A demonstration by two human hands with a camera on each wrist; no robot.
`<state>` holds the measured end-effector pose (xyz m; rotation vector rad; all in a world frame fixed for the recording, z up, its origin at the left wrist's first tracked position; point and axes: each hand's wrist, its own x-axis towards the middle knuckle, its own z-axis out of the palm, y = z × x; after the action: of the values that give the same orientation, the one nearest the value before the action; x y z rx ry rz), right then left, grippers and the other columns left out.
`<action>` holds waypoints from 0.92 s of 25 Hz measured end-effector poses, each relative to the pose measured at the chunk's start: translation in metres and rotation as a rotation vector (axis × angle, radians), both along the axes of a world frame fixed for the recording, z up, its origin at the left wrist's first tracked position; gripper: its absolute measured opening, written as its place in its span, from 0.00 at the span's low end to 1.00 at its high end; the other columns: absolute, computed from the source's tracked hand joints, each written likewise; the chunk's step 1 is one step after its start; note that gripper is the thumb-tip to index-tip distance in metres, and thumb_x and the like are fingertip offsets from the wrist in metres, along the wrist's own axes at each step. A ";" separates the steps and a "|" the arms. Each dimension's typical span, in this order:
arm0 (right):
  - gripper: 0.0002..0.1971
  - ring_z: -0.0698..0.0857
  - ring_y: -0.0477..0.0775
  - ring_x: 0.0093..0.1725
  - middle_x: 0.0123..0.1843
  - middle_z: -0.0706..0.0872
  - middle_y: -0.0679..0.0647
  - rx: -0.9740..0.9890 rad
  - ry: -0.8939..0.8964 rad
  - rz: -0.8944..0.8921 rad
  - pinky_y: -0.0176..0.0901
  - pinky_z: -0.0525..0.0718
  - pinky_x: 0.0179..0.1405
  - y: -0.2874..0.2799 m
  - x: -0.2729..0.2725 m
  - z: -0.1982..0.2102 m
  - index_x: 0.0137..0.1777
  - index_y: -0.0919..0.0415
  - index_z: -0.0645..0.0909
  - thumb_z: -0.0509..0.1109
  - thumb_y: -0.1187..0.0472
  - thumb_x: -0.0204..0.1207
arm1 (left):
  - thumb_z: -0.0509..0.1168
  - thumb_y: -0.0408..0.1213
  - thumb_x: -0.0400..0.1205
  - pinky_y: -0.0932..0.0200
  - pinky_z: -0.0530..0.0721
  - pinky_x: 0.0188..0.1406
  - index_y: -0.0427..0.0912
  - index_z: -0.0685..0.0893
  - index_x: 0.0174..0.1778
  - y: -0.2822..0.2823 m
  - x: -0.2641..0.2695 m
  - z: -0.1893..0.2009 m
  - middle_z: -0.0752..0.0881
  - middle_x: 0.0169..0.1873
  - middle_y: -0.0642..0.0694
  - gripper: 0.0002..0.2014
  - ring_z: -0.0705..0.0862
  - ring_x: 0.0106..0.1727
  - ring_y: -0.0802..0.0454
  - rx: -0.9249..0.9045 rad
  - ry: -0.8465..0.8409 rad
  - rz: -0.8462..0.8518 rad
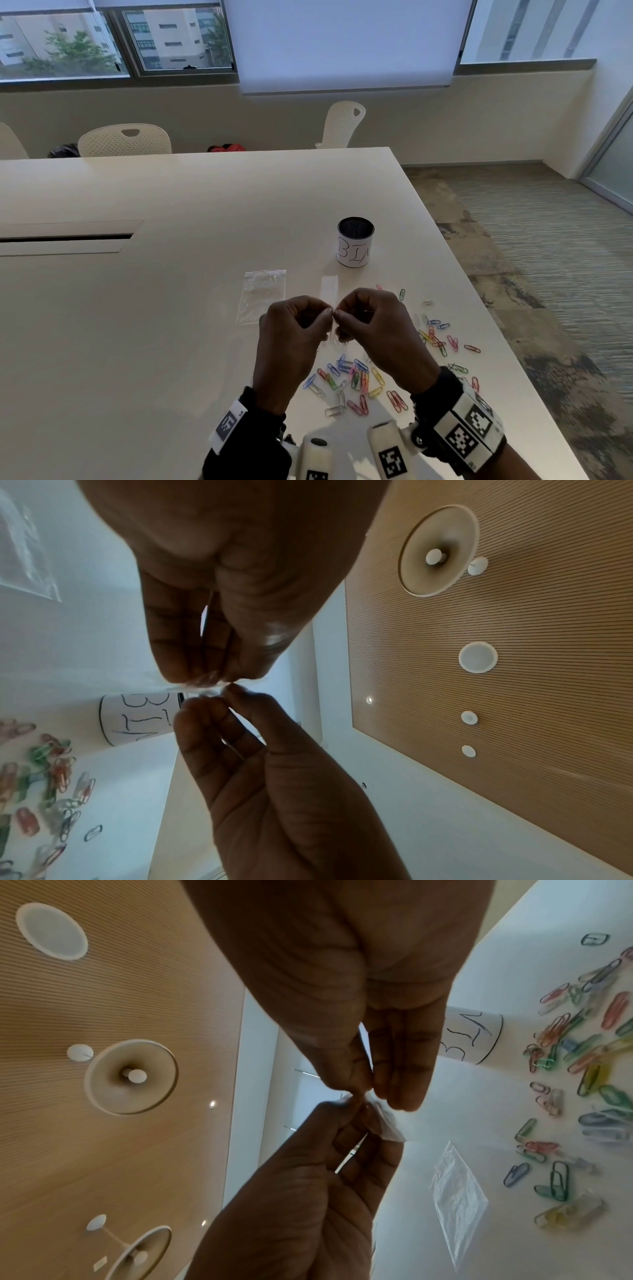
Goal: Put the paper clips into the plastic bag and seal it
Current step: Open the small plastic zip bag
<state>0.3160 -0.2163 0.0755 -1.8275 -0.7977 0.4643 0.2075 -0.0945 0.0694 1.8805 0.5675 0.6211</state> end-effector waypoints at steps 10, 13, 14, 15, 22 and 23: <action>0.03 0.95 0.53 0.40 0.40 0.93 0.58 -0.017 0.082 0.020 0.48 0.95 0.46 -0.001 0.004 0.004 0.48 0.63 0.86 0.75 0.63 0.80 | 0.76 0.35 0.82 0.62 0.94 0.39 0.40 0.95 0.46 -0.004 0.003 0.000 0.95 0.35 0.49 0.03 0.95 0.35 0.58 0.001 -0.028 0.020; 0.03 0.95 0.53 0.39 0.39 0.93 0.58 -0.007 0.107 0.002 0.48 0.95 0.46 -0.001 0.000 0.003 0.46 0.64 0.86 0.75 0.65 0.81 | 0.77 0.36 0.81 0.64 0.93 0.37 0.41 0.95 0.45 -0.010 0.003 -0.002 0.95 0.33 0.53 0.03 0.93 0.33 0.63 0.099 -0.037 0.070; 0.03 0.95 0.53 0.39 0.39 0.93 0.59 -0.001 0.116 -0.012 0.48 0.95 0.46 -0.001 -0.001 0.003 0.46 0.65 0.86 0.75 0.65 0.80 | 0.78 0.36 0.80 0.65 0.93 0.37 0.41 0.95 0.44 -0.010 0.003 -0.003 0.95 0.33 0.53 0.03 0.93 0.32 0.63 0.107 -0.040 0.090; 0.03 0.95 0.53 0.38 0.39 0.93 0.59 0.006 0.133 -0.033 0.49 0.96 0.46 -0.001 -0.001 0.002 0.46 0.66 0.85 0.75 0.66 0.80 | 0.78 0.35 0.80 0.66 0.92 0.35 0.41 0.95 0.43 -0.010 0.003 -0.003 0.94 0.32 0.53 0.03 0.93 0.31 0.63 0.108 -0.046 0.112; 0.07 0.92 0.48 0.43 0.45 0.90 0.50 -0.071 -0.022 -0.069 0.41 0.94 0.44 -0.002 -0.002 0.005 0.53 0.55 0.83 0.76 0.62 0.79 | 0.79 0.34 0.79 0.70 0.90 0.39 0.45 0.93 0.42 -0.007 -0.002 -0.002 0.93 0.32 0.56 0.02 0.92 0.33 0.65 0.238 0.017 0.084; 0.08 0.91 0.45 0.44 0.46 0.90 0.47 -0.069 -0.069 -0.063 0.36 0.92 0.43 0.000 -0.003 0.006 0.55 0.53 0.83 0.77 0.60 0.79 | 0.79 0.34 0.78 0.71 0.90 0.41 0.46 0.93 0.42 -0.008 -0.003 -0.003 0.93 0.33 0.56 0.03 0.91 0.34 0.65 0.269 0.024 0.071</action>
<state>0.3132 -0.2165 0.0815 -1.9363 -0.7770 0.3940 0.2043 -0.1025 0.0664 2.1283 0.5919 0.7528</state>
